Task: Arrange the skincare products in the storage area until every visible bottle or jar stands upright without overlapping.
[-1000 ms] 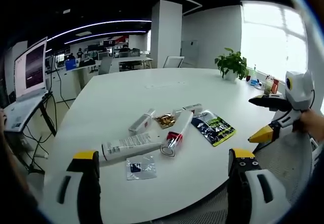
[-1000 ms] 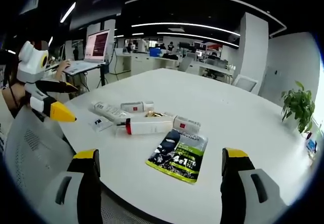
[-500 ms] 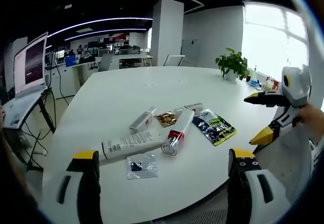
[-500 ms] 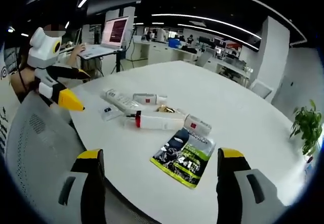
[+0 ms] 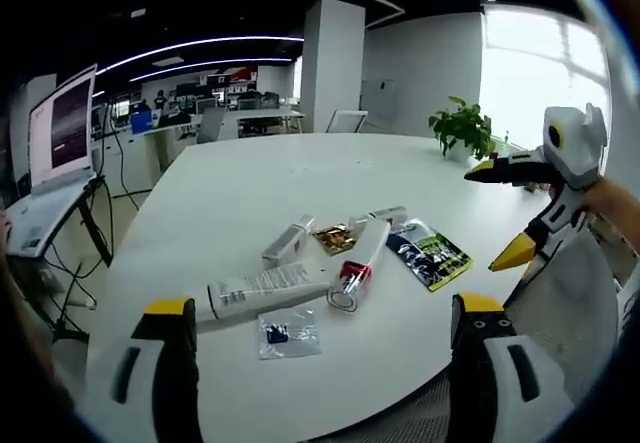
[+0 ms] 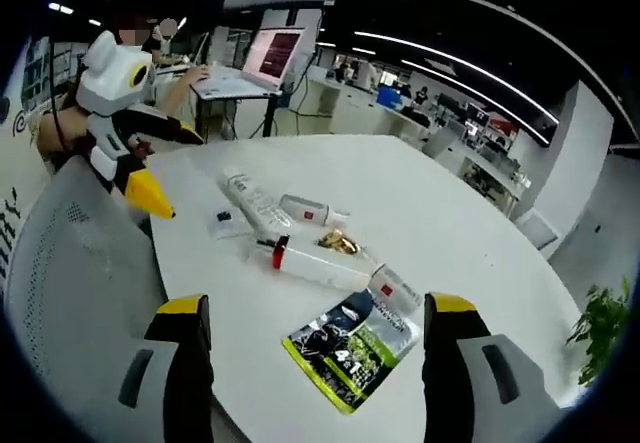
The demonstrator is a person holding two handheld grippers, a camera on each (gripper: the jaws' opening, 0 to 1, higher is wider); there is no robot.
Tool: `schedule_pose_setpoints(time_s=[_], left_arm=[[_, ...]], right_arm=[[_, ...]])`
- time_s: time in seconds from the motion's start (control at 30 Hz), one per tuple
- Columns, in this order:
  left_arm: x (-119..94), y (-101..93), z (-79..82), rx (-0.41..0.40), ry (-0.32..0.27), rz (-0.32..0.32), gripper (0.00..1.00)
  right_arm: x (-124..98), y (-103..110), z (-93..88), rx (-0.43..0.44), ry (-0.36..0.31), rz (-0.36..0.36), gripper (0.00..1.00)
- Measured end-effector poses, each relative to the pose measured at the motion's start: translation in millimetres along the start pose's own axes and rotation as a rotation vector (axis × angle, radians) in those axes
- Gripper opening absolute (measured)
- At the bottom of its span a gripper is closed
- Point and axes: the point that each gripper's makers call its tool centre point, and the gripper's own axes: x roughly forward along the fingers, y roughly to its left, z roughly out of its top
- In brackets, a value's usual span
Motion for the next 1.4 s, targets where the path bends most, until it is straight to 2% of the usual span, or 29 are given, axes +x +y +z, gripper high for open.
schedule_pose_setpoints(time_s=[0.13, 0.43, 0.6, 0.67, 0.87, 1.0, 1.4], left_arm=[[0.1, 3.0, 0.9, -0.001, -0.009, 0.002, 0.99], [-0.2, 7.8, -0.3, -0.017, -0.012, 0.014, 0.99], [0.4, 9.3, 0.7, -0.022, -0.013, 0.015, 0.99], [0.4, 10.6, 2.0, -0.027, -0.018, 0.017, 0.99], [1.8, 13.6, 2.1, -0.035, -0.02, 0.018, 0.99], [1.3, 14.8, 1.3, -0.039, -0.017, 0.022, 0.99], [-0.3, 18.7, 0.7, -0.055, -0.013, 0.032, 0.99]], right_arm=[[6.6, 0.4, 7.2, -0.032, 0.0, 0.041, 0.85], [24.6, 2.9, 12.4, -0.131, 0.049, 0.122, 0.78], [32.1, -3.8, 11.8, -0.169, 0.075, 0.138, 0.73], [34.3, -2.9, 12.5, -0.179, 0.074, 0.164, 0.69], [43.4, -2.7, 3.5, -0.228, 0.135, 0.213, 0.64], [50.6, -2.2, 3.1, -0.264, 0.141, 0.242, 0.6], [71.6, 2.3, 4.7, -0.367, 0.189, 0.342, 0.55]])
